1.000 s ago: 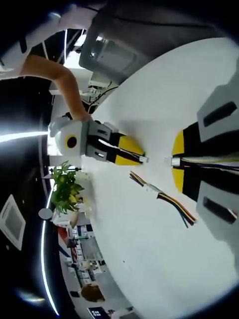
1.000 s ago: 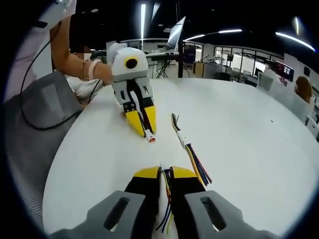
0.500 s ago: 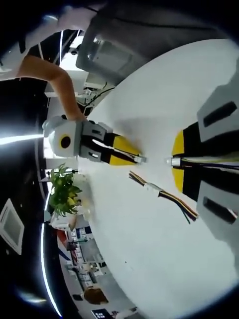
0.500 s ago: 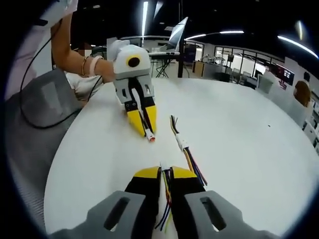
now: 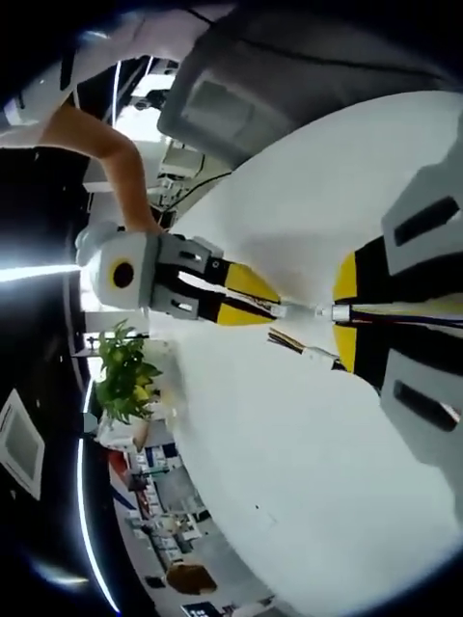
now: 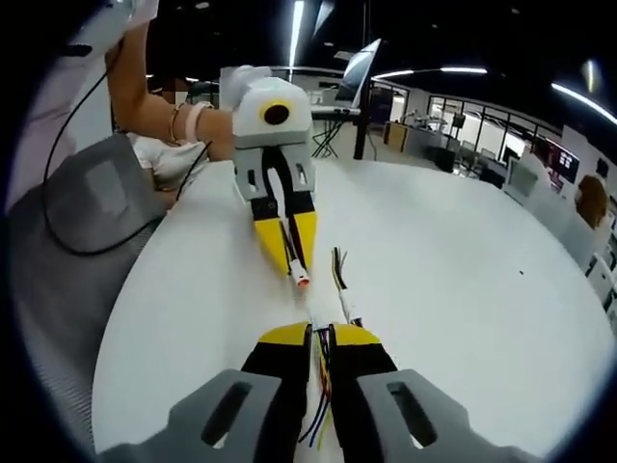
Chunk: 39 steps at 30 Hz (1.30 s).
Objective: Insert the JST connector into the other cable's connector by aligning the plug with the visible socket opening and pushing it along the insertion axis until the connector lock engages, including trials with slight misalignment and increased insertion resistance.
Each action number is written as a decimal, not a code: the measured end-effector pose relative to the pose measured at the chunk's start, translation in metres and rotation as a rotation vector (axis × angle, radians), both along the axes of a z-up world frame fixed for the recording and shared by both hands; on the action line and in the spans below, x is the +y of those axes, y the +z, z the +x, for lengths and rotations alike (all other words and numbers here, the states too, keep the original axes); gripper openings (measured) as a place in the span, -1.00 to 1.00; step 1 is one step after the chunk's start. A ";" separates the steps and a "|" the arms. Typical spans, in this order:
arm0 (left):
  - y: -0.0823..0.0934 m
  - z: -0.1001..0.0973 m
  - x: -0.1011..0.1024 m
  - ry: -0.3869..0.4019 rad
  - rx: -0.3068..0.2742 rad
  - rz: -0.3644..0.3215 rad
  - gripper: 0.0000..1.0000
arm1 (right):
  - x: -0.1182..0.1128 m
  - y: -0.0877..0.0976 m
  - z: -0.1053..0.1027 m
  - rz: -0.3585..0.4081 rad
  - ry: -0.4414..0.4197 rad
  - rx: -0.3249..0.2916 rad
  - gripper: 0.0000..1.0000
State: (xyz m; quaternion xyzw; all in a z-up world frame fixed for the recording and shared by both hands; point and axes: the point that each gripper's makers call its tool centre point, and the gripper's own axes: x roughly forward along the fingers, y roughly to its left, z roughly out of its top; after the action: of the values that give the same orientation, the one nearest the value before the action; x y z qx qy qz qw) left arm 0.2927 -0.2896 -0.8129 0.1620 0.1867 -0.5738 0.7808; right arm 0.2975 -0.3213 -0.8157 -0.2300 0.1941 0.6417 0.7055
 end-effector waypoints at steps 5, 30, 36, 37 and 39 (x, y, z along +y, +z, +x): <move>0.001 0.001 -0.001 -0.016 -0.011 0.006 -1.00 | 0.004 0.002 -0.002 0.004 0.017 -0.002 -0.93; -0.004 0.000 -0.006 -0.049 -0.021 0.037 -1.00 | 0.013 -0.006 -0.007 -0.015 0.051 0.019 -0.93; -0.003 0.000 -0.007 -0.052 -0.025 0.033 -1.00 | 0.017 -0.006 -0.008 -0.008 0.060 0.019 -0.93; -0.003 0.000 -0.007 -0.053 -0.027 0.034 -1.00 | 0.018 -0.005 -0.008 -0.004 0.060 0.018 -0.93; -0.004 0.000 -0.007 -0.054 -0.027 0.038 -1.00 | 0.018 -0.004 -0.008 -0.002 0.062 0.017 -0.93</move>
State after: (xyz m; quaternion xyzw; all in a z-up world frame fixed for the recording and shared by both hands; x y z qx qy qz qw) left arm 0.2927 -0.2965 -0.8166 0.1897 0.1826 -0.5888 0.7642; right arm 0.2896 -0.3030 -0.8198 -0.2311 0.1936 0.6651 0.6832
